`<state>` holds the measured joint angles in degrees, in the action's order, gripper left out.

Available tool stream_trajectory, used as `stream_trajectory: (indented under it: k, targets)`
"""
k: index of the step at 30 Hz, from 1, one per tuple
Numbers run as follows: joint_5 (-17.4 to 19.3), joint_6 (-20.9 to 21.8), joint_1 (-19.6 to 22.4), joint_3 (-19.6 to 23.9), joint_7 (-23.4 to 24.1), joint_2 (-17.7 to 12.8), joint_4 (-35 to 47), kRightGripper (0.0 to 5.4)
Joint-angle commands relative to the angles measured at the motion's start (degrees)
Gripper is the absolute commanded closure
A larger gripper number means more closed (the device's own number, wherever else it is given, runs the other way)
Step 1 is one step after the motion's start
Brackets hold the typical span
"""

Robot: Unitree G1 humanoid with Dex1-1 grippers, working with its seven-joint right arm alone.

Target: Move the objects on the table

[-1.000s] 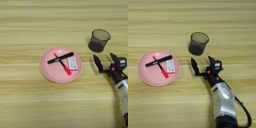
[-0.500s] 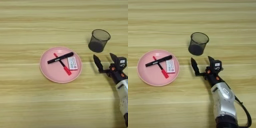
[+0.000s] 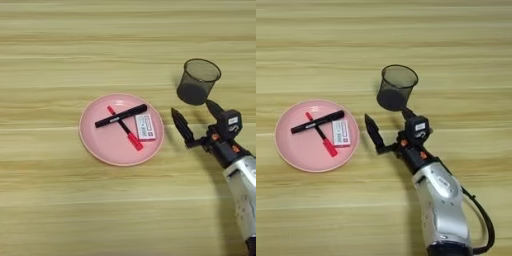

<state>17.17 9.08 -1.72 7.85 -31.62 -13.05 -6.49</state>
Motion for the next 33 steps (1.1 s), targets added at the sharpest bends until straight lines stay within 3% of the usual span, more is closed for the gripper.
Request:
stream_trajectory:
  k: [1, 9, 21, 33]
  targets:
    - [-1.1, -1.0, 1.6, -2.0, 0.1, -1.0, 5.5, 0.04]
    - [-3.6, -2.8, 2.4, -6.0, -0.9, -1.6, 9.4, 0.04]
    - [-1.3, -12.1, 2.3, -13.0, -5.5, -0.3, 14.6, 0.04]
    - [4.2, -29.0, 3.8, -18.4, -7.1, 2.2, 18.4, 0.04]
